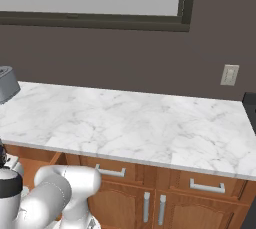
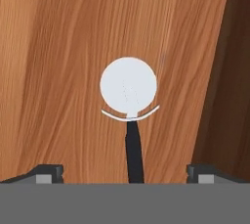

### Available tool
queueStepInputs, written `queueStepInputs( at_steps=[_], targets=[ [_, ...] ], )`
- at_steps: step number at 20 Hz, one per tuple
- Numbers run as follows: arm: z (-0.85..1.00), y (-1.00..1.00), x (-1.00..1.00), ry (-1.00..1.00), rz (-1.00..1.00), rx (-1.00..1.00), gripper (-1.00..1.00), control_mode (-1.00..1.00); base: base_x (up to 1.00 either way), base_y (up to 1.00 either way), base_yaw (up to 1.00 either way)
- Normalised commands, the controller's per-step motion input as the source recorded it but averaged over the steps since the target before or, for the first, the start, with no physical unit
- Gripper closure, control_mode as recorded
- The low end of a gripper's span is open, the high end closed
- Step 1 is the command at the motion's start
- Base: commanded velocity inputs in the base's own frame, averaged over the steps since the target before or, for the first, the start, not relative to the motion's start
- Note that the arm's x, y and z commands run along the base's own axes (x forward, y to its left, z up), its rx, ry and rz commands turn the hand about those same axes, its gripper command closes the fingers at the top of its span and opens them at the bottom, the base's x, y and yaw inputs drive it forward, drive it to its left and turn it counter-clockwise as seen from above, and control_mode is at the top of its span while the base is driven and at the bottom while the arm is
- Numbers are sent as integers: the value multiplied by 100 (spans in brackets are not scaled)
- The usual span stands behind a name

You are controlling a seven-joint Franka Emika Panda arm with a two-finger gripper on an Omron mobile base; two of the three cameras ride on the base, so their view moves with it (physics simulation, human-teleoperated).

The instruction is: Take the pizza cutter from the drawer on the left and place it on the dining counter for cutting.

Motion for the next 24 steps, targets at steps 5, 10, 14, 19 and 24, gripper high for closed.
queueStepInputs(
  at_steps=[5,10,14,19,24],
  targets=[
    [-23,0,0,0,1,0,-100,-100,0,0,0],
    [-29,0,0,0,2,0,-100,-100,0,0,0],
    [-34,0,0,0,2,0,-100,-100,0,0,0],
    [-24,0,0,0,1,0,-100,-100,0,0,0],
    [-25,0,-1,0,0,0,-100,-100,0,0,0]
  ],
)
